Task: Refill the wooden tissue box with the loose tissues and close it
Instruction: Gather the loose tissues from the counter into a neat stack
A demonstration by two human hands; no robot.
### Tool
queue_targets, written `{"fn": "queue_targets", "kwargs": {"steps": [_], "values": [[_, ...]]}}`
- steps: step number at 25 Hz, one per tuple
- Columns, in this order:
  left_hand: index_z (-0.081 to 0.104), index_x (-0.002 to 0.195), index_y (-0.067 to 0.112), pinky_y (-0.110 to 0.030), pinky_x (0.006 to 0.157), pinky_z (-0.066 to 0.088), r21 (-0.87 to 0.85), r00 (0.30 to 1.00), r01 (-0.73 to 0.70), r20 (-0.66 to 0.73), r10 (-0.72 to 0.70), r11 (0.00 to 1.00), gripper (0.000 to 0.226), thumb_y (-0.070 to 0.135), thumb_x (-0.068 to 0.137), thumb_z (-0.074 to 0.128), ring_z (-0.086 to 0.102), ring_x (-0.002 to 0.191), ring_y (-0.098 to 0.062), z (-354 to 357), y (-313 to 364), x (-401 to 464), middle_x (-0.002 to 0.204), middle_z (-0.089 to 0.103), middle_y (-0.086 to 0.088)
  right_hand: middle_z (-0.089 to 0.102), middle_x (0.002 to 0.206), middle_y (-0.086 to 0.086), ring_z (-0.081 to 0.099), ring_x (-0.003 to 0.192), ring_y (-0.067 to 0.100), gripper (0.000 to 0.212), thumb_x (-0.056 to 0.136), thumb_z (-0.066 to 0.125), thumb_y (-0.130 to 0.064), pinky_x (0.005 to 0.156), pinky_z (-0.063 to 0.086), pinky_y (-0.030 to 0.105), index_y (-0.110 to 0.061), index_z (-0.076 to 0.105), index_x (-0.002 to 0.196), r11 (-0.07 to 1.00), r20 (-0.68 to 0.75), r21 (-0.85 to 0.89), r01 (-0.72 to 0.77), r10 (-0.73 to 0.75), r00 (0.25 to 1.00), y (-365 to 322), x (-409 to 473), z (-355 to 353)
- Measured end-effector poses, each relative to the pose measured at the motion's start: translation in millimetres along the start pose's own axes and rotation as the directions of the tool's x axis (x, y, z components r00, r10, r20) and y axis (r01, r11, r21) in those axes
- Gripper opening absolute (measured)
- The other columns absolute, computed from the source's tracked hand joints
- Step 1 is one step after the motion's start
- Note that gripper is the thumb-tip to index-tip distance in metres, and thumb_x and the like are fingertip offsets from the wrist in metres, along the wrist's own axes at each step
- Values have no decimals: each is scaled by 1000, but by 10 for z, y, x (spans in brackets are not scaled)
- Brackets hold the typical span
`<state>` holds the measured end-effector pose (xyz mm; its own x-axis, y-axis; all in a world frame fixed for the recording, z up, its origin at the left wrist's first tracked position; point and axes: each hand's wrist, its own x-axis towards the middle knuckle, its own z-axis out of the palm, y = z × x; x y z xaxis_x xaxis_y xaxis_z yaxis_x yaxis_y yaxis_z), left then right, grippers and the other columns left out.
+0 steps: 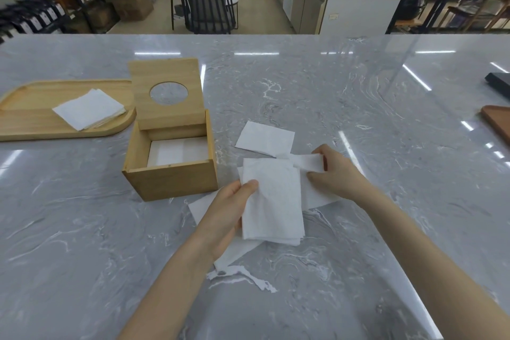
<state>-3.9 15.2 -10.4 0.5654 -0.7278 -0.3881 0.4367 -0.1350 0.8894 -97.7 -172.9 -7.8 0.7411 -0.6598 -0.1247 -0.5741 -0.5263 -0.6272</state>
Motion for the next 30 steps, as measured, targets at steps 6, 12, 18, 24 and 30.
{"fn": "queue_targets", "kwargs": {"steps": [6,12,18,24,30], "values": [[71,70,23,-29,75,50,6,1000,-14,27,14,1000,30,24,91,49,70,72,-4,-6,-19,10,75,76,12,64,106,11,63,87,21,40,77,66,-1,78,53,34,-20,52,109,844,-57,531,78,-57,997,-143,-257,-426],[71,84,20,-32,80,53,-7,997,-31,65,31,999,25,24,91,47,69,84,-8,9,-19,16,86,76,7,75,87,0,70,76,13,40,68,66,0,64,58,23,-21,61,102,512,157,858,49,-352,923,-435,-513,-613],[74,86,27,-29,80,56,-66,989,-44,136,53,997,35,27,93,40,67,94,-10,-46,12,-57,95,75,7,74,96,-1,70,85,12,38,75,65,3,69,57,21,-21,62,104,706,298,708,-18,-275,914,-459,-538,-219],[65,108,21,-41,95,47,-132,989,10,147,10,991,35,36,92,37,63,106,-18,-18,19,-43,116,68,-2,72,92,4,69,77,14,33,77,63,4,67,57,22,-15,59,103,721,318,685,-106,-164,934,-422,-498,-44],[60,114,23,-32,81,56,-217,988,27,155,7,976,45,44,94,26,65,102,-16,-31,-17,-68,114,69,-1,69,93,3,67,76,11,38,77,65,3,68,57,19,-13,55,110,730,229,675,-103,-75,971,-460,-545,101]]}}
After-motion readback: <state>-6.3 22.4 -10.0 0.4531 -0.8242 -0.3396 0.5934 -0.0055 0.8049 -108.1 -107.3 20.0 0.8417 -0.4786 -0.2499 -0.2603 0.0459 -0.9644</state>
